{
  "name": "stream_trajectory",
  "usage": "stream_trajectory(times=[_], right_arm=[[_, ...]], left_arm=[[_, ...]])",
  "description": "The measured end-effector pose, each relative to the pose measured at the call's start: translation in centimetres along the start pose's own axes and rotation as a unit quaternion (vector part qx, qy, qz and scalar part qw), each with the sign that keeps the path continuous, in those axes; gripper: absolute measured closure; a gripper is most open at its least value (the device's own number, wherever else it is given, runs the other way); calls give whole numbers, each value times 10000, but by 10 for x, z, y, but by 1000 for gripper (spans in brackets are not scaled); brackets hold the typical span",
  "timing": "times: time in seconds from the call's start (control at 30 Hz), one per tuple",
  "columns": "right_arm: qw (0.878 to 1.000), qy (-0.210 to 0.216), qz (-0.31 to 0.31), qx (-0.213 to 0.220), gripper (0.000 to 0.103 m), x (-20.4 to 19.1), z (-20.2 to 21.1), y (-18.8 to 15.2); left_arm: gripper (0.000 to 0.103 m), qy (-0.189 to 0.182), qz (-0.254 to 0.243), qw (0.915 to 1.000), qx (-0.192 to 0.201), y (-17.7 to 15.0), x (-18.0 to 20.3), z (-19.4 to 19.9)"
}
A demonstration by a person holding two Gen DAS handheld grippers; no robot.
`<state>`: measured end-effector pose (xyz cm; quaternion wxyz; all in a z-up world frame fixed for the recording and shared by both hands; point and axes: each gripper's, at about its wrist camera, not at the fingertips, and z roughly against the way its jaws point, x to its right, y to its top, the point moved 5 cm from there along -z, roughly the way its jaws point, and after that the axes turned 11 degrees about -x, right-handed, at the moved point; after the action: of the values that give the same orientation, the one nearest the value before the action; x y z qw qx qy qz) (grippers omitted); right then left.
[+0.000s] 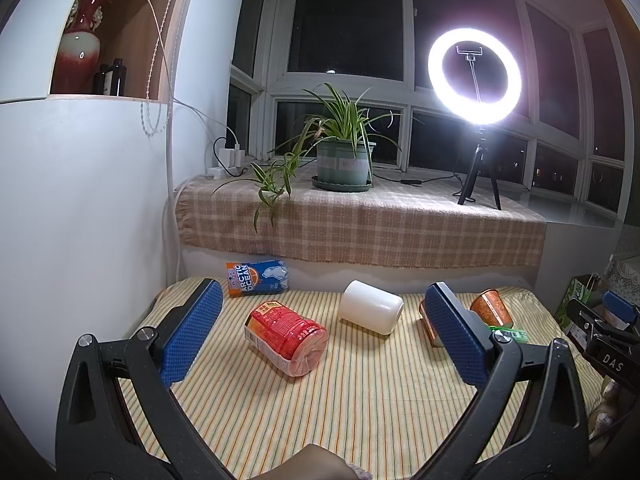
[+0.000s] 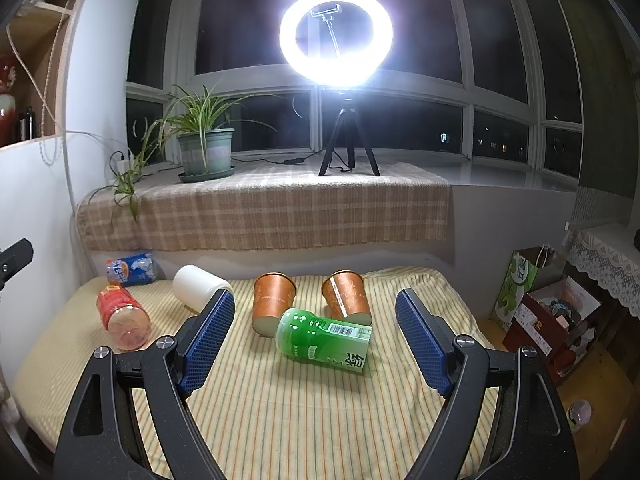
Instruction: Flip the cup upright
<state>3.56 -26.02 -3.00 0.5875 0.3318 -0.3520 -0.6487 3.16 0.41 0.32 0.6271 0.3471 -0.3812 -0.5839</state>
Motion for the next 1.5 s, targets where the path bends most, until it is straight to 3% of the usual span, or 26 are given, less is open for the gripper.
stream_trajectory(times=[1.2, 1.5], right_arm=[[9999, -59, -22, -90, 20, 9, -11, -2], [9996, -23, 25, -277, 20, 16, -27, 0]], left_arm=[[0, -53, -96, 9999, -123, -5, 13, -16], [0, -101, -180, 9991, -369, -14, 15, -29]])
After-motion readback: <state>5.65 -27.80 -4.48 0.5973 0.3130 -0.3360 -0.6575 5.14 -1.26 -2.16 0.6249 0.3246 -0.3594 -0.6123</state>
